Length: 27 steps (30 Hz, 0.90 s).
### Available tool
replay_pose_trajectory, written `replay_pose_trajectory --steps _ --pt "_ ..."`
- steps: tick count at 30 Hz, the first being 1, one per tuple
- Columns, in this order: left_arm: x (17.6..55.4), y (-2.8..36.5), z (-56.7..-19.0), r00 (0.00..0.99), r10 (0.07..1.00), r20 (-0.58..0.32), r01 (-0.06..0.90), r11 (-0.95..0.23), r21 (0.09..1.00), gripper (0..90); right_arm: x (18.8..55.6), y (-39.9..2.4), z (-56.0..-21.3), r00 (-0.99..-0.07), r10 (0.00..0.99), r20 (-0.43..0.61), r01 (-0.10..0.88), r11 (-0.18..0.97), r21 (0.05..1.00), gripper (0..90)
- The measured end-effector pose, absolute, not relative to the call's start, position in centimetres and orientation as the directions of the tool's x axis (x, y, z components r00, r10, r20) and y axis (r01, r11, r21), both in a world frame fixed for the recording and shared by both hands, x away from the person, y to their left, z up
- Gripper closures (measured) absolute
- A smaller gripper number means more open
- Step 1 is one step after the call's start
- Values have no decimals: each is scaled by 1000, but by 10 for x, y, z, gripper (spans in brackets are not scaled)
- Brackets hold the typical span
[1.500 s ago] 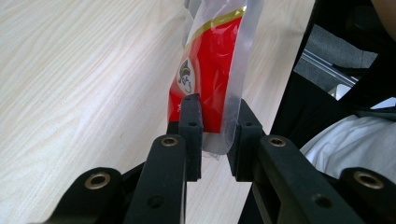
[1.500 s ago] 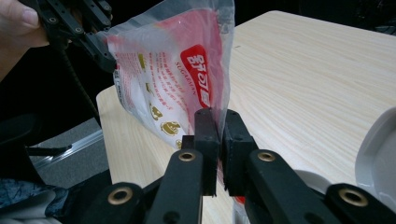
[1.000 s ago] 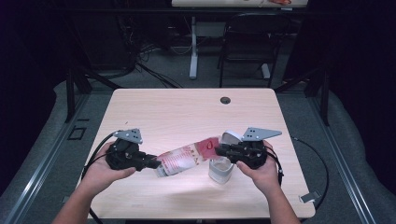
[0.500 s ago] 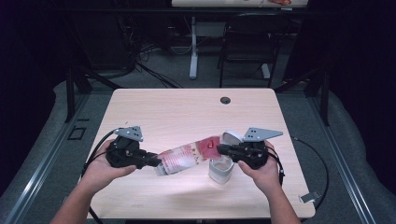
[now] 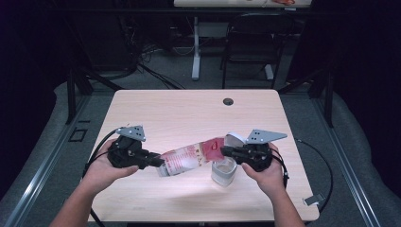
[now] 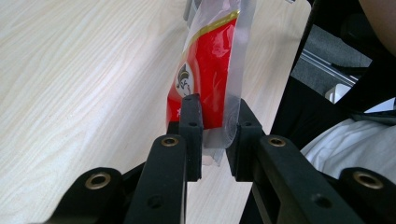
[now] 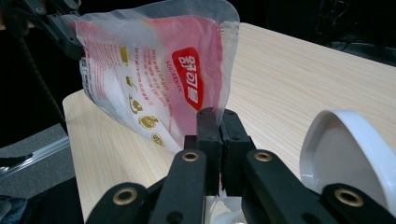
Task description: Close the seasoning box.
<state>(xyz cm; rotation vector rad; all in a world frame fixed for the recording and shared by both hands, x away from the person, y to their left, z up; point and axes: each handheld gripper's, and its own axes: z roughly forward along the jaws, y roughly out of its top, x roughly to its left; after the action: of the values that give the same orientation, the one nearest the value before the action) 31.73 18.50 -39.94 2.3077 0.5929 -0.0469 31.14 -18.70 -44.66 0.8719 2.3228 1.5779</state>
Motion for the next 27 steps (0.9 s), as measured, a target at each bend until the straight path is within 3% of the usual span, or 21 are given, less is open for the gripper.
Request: replay_pose_trajectory --steps 27 --pt "319 182 -388 896 406 -182 417 -623 662 790 311 -188 -449 -801 577 159 367 263 892 900"
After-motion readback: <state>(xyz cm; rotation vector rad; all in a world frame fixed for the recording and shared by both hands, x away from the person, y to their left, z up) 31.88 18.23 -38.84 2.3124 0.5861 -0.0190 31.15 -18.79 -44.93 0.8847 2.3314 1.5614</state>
